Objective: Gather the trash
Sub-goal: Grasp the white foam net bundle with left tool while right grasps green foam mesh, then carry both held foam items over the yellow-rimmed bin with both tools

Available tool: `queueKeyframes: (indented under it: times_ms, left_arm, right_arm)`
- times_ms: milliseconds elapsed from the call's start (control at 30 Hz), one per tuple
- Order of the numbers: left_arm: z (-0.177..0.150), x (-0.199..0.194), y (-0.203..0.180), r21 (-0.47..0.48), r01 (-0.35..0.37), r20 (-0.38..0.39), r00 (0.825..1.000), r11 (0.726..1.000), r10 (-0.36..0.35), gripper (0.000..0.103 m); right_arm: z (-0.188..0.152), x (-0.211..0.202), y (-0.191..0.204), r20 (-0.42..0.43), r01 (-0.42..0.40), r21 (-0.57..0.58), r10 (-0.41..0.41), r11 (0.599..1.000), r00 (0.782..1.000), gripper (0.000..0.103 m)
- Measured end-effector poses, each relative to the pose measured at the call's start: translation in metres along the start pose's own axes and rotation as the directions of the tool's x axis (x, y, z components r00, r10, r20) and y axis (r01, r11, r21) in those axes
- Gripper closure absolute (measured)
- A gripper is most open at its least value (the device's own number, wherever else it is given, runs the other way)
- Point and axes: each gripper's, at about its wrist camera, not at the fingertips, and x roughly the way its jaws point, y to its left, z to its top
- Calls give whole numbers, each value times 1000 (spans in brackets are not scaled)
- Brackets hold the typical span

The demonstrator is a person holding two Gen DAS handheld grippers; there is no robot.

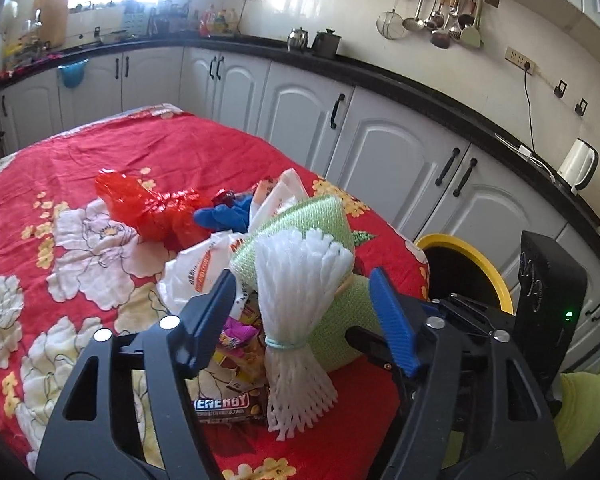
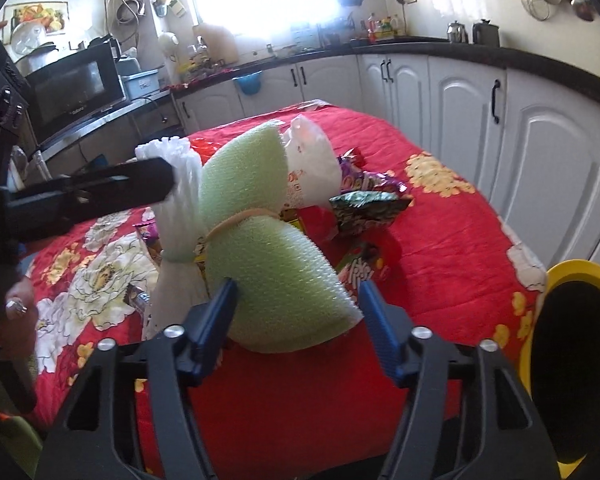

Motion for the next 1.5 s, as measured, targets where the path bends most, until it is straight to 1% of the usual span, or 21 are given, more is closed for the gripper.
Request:
queueKeyframes:
  times_ms: [133, 267, 300, 367, 500, 700, 800, 933, 1167, 1433, 1500]
  left_arm:
    - [-3, 7, -1, -1, 2, -21, 1000, 1000, -2, 56]
    - [-7, 6, 1, -6, -13, -20, 1000, 1000, 12, 79]
    - [-7, 5, 2, -7, -13, -17, 1000, 1000, 13, 81]
    - [-7, 2, 4, -8, -8, -10, 1000, 1000, 8, 86]
    - [-4, -6, 6, -21, 16, 11, 1000, 1000, -16, 89]
    - [2, -23, -2, -14, 57, 54, 997, 998, -56, 90]
    - [7, -29, -10, 1, 65, 74, 995, 998, -65, 90]
    - [12, -33, -19, 14, 76, 85, 993, 997, -76, 90]
    - [23, -30, -43, 48, 106, 102, 989, 993, -111, 90]
    - [32, -11, -80, 65, 149, 113, 981, 987, -156, 90]
    - [34, -4, -90, 69, 164, 108, 979, 984, -171, 90]
  right_arm:
    - [-1, -5, 3, 16, -10, -9, 11, 1000, 1000, 64]
    - [-2, -13, 1, 39, -17, 7, 16, 1000, 999, 70]
    - [-2, -16, 1, 46, -20, 10, 20, 1000, 999, 73]
    - [-2, -23, 2, 63, -23, 6, 23, 1000, 998, 74]
    - [-2, -37, 5, 96, -28, -8, 28, 1000, 995, 78]
    - [0, -63, 6, 163, -19, -8, 20, 1000, 986, 80]
    - [1, -74, 3, 182, 5, 7, -6, 1000, 983, 80]
    - [1, -88, -12, 208, 26, 48, -36, 999, 977, 80]
    - [-3, -109, -35, 244, 73, 92, -93, 993, 965, 80]
    - [-15, -129, -63, 253, 136, 150, -171, 979, 952, 80]
    - [-20, -136, -71, 256, 160, 164, -198, 973, 946, 80]
